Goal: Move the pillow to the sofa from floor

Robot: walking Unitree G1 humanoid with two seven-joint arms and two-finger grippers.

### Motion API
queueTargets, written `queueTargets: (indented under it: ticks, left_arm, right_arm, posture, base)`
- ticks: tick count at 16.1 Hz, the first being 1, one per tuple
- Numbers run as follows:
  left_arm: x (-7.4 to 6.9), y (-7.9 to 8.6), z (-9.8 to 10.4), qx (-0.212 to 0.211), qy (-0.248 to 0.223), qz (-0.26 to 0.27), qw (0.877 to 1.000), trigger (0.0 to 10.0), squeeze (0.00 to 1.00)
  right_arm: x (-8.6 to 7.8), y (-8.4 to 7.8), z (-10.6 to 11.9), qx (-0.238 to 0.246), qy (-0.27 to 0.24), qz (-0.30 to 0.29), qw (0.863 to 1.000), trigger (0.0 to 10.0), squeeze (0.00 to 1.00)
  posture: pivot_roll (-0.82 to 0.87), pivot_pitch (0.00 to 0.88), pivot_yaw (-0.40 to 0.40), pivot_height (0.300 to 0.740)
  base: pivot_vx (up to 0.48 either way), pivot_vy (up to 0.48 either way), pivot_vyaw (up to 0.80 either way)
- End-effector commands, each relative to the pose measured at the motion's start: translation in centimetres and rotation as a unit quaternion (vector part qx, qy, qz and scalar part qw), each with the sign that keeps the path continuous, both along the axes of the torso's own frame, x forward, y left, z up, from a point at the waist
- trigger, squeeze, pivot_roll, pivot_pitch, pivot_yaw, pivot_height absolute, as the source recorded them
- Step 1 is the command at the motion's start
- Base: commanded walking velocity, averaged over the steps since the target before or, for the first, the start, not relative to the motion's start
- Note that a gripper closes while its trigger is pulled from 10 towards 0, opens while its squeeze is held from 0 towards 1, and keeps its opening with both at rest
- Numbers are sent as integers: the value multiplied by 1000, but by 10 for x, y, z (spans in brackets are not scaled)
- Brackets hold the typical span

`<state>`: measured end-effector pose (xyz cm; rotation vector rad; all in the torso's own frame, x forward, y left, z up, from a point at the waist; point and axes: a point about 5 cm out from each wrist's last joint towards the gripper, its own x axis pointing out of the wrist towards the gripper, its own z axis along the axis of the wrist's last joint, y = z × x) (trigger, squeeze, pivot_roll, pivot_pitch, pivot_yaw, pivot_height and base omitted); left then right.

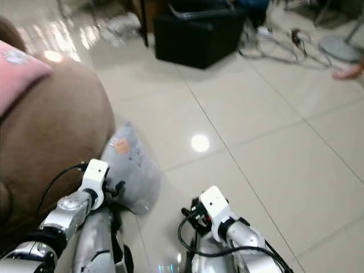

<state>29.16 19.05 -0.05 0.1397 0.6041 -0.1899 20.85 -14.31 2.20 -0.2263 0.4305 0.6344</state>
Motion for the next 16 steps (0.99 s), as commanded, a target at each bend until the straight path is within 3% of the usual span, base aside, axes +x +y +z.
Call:
queueTargets:
  ticks: [1,6,7,8,9,10,11,12,16]
  left_arm:
    - [-1,2,-2,-17,2,18,1000,10000,1000]
    - [-4,1,-8,53,-1,22,998,10000,1000]
    - [-4,2,-9,70,-3,23,997,10000,1000]
    - [-4,4,-8,88,-10,26,996,10000,216]
    - [-3,7,-8,102,-13,29,994,10000,0]
    - [-3,7,-7,108,-17,29,994,10000,0]
    - [-3,6,-7,107,-17,29,994,10000,0]
    - [-1,5,-6,94,-21,31,995,0,0]
    - [1,3,-4,86,-28,33,995,0,0]
  right_arm:
    - [-2,-1,7,2,-20,8,1000,10000,1000]
    - [-11,6,35,19,-57,21,998,10000,1000]
    - [-12,9,41,18,-62,29,998,10000,953]
    - [-12,11,48,20,-66,35,997,10000,561]
    - [-12,14,55,21,-69,39,997,10000,75]
    - [-12,16,60,19,-72,46,996,10000,0]
    - [-12,16,61,18,-71,48,996,10000,0]
    - [-13,18,63,14,-68,58,996,10000,0]
    - [-13,22,68,6,-59,71,996,10000,0]
  posture:
    - [-169,260,-22,565]
    - [-224,301,-46,565]
    - [-228,302,-47,565]
    - [-235,304,-50,565]
    - [-235,304,-50,565]
    - [-238,305,-54,565]
    - [-238,306,-55,565]
    - [-236,308,-55,565]
    - [-236,306,-55,565]
  base:
    - [0,0,0]
    - [0,0,0]
    - [0,0,0]
    - [0,0,0]
    - [0,0,0]
    - [0,0,0]
    - [0,0,0]
    - [0,0,0]
    - [0,0,0]
